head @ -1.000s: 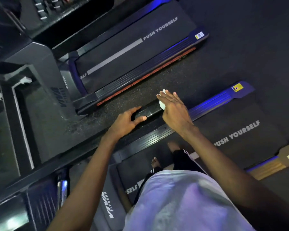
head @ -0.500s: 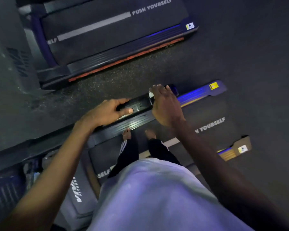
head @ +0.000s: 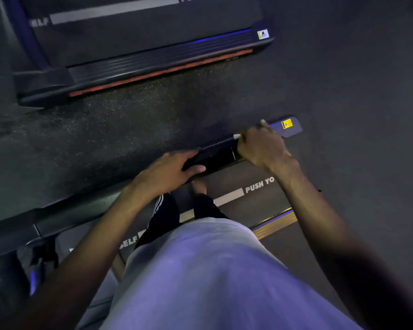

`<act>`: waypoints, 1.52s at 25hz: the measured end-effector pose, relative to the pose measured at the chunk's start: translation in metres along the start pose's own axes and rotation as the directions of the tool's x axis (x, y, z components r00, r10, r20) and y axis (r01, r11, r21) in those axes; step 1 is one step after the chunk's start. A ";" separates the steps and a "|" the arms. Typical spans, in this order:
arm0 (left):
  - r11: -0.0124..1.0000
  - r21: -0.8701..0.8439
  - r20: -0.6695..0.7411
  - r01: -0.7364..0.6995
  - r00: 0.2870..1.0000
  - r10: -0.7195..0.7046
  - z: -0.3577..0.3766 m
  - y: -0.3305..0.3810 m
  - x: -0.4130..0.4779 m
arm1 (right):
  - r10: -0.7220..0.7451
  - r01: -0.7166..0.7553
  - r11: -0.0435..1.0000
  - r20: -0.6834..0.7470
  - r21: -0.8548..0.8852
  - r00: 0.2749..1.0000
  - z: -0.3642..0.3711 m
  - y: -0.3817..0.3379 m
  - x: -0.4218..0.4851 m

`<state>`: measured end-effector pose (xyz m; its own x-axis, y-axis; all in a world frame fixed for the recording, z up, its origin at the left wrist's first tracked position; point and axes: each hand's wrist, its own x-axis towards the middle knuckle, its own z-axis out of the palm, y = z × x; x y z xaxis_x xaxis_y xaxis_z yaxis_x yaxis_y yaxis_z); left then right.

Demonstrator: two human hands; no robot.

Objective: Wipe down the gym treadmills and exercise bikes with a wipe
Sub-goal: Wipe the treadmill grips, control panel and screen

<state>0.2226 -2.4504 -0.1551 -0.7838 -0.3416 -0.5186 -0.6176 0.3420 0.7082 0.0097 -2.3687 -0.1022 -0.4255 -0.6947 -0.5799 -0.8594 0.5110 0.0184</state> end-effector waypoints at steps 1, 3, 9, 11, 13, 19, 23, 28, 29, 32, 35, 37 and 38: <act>1.000 -0.011 -0.002 0.006 1.000 -0.006 0.001 -0.004 0.001 | 0.054 -0.054 0.999 0.054 0.006 0.997 -0.005 -0.003 0.006; 0.999 -0.045 -0.013 0.025 1.000 -0.026 0.000 -0.008 0.002 | 0.075 -0.078 0.997 0.150 0.017 0.986 -0.011 -0.014 0.019; 0.991 -0.129 -0.030 0.045 0.998 -0.049 -0.005 -0.008 0.002 | 0.098 -0.104 0.995 0.330 0.001 0.939 -0.017 -0.010 0.048; 0.991 -0.129 -0.041 0.022 0.999 -0.027 -0.004 -0.010 0.002 | 0.125 -0.112 0.992 0.313 -0.057 0.942 -0.020 -0.001 0.050; 0.994 -0.111 -0.028 0.011 1.000 -0.014 -0.005 -0.011 0.003 | 0.094 -0.071 0.994 0.326 -0.082 0.941 -0.018 -0.013 0.048; 0.998 -0.057 0.030 -0.004 1.000 0.006 -0.006 -0.036 -0.012 | -0.090 0.054 0.992 0.344 0.112 0.935 -0.004 -0.033 0.031; 0.999 -0.045 -0.011 -0.004 1.000 0.003 -0.004 -0.049 -0.022 | 0.033 -0.036 0.999 0.158 0.020 0.987 -0.005 -0.027 0.008; 0.999 -0.022 -0.017 -0.031 0.999 0.030 -0.004 -0.049 -0.028 | -0.104 0.076 0.987 0.208 0.141 0.973 0.013 -0.091 0.001; 0.999 -0.015 -0.023 -0.038 0.999 0.037 -0.005 -0.050 -0.031 | -0.154 0.121 0.979 0.215 0.162 0.964 0.017 -0.100 -0.004; 1.000 0.018 -0.074 -0.023 0.997 0.024 -0.007 -0.055 -0.041 | -0.169 0.143 0.967 0.114 0.213 0.979 0.023 -0.098 -0.017; 0.998 0.058 -0.084 -0.015 0.996 0.020 -0.008 -0.054 -0.041 | -0.093 0.109 0.966 -0.077 0.235 0.993 0.022 -0.072 -0.029; 0.998 0.065 -0.097 -0.021 0.995 0.028 -0.008 -0.052 -0.040 | -0.041 0.082 0.975 -0.196 0.207 0.980 0.031 -0.055 -0.033; 0.997 0.078 -0.100 -0.010 0.995 0.018 -0.008 -0.052 -0.041 | -0.044 0.092 0.978 -0.244 0.186 0.969 0.040 -0.051 -0.033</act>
<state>0.2875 -2.4610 -0.1667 -0.7845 -0.4214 -0.4550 -0.6126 0.4124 0.6742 0.0793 -2.3517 -0.1165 -0.4434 -0.8191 -0.3640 -0.8268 0.5305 -0.1867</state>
